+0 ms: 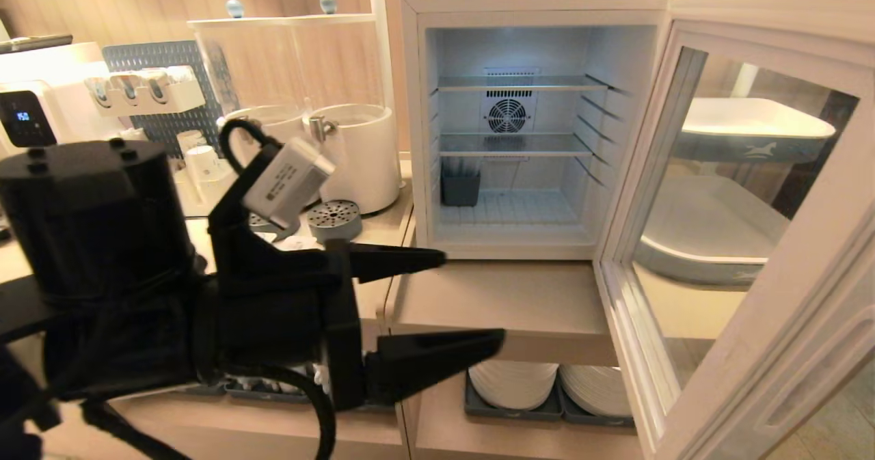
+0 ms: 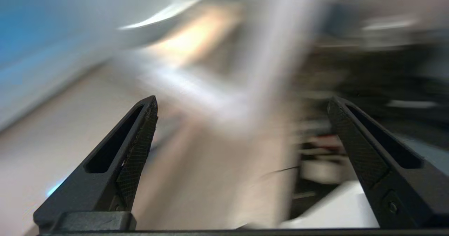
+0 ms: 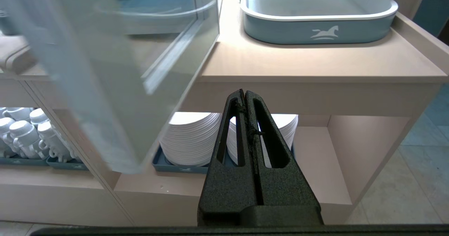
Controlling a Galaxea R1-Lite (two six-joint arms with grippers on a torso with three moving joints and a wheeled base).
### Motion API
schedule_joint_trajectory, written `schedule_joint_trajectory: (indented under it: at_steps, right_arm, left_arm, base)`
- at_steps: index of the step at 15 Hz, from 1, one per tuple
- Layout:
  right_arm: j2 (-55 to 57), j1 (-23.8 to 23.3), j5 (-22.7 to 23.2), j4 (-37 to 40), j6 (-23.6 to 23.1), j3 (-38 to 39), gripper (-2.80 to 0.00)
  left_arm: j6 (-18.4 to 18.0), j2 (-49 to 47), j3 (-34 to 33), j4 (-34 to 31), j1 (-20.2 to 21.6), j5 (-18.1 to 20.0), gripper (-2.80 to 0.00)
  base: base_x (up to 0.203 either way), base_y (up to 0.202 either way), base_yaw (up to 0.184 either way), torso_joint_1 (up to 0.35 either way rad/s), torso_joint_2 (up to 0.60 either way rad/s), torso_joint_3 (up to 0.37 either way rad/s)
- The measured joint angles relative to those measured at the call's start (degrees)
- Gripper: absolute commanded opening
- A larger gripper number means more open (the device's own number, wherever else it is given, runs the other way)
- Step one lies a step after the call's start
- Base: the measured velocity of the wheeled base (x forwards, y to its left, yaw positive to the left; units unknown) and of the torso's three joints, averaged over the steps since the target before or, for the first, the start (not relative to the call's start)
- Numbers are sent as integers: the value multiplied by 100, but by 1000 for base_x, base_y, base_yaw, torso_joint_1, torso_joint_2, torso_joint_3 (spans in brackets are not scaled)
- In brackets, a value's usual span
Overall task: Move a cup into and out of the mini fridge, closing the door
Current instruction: Open the freezer door, then put the yoghurt in the freezer
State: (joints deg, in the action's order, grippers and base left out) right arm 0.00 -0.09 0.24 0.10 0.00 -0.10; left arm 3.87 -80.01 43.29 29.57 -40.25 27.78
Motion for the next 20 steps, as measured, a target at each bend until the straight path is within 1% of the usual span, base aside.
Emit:
schedule_joint_trajectory:
  at_steps: [1, 2, 3, 4, 5, 6, 8, 9, 10, 11, 13, 14, 15, 17, 18, 19, 20]
  right_arm:
    - [0, 2, 0, 0, 0, 0, -280]
    - [0, 0, -1, 0, 1, 0, -280]
    - [0, -1, 0, 0, 0, 0, -280]
    - [0, -1, 0, 0, 0, 0, -280]
    - [0, 2, 0, 0, 0, 0, -280]
    - [0, 2, 0, 0, 0, 0, -280]
    - [0, 2, 0, 0, 0, 0, -280]
    - [0, 2, -2, -1, 0, 0, -280]
    - [0, 2, 0, 0, 0, 0, -280]
    - [0, -1, 0, 0, 2, 0, -280]
    - [0, -2, 0, 0, 2, 0, -280]
    - [0, -2, 0, 0, 0, 0, -280]
    - [0, -2, -2, 0, 2, 0, -280]
    - [0, 4, 0, 0, 0, 0, -280]
    - [0, 2, 0, 0, 0, 0, -280]
    - [0, 2, 0, 0, 0, 0, -280]
    - [0, 2, 0, 0, 0, 0, -280]
  left_arm:
    - [-209, 296, -88, -462, 128, -680, -280]
    - [-365, 579, -206, -902, 229, -1436, -280]
    - [-494, 827, -353, -1248, 370, -2368, -280]
    - [-605, 1007, -500, -1418, 608, -3197, -280]
    - [-721, 1196, -679, -1385, 978, -3992, -280]
    - [-841, 1419, -871, -1229, 1328, -4568, -280]
    - [-1127, 1983, -1139, -940, 1849, -5249, -280]
    - [-1297, 2363, -1248, -926, 2020, -5482, -280]
    - [-1440, 2771, -1324, -996, 2130, -5635, -280]
    - [-1556, 3267, -1386, -1207, 2228, -5763, -280]
    - [-1627, 4257, -1424, -1909, 2548, -5917, -280]
    - [-1635, 4806, -1419, -2352, 2853, -5901, -280]
    - [-1621, 5391, -1393, -2837, 3166, -5773, -280]
    - [-1500, 6472, -1309, -3898, 3588, -5349, -280]
    - [-1305, 6949, -1251, -4509, 3738, -5082, -280]
    - [-949, 7312, -1207, -5057, 3855, -4780, -280]
    - [-580, 7527, -1252, -5431, 3936, -4427, -280]
  base:
    - [0, 0, 0, 0, 0, 0]
    - [0, 0, 0, 0, 0, 0]
    - [0, 0, 0, 0, 0, 0]
    - [0, 0, 0, 0, 0, 0]
    - [0, 0, 0, 0, 0, 0]
    - [0, 0, 0, 0, 0, 0]
    - [0, 0, 0, 0, 0, 0]
    - [0, 0, 0, 0, 0, 0]
    - [0, 0, 0, 0, 0, 0]
    - [0, 0, 0, 0, 0, 0]
    - [0, 0, 0, 0, 0, 0]
    - [0, 0, 0, 0, 0, 0]
    - [0, 0, 0, 0, 0, 0]
    - [0, 0, 0, 0, 0, 0]
    - [0, 0, 0, 0, 0, 0]
    - [0, 0, 0, 0, 0, 0]
    - [0, 0, 0, 0, 0, 0]
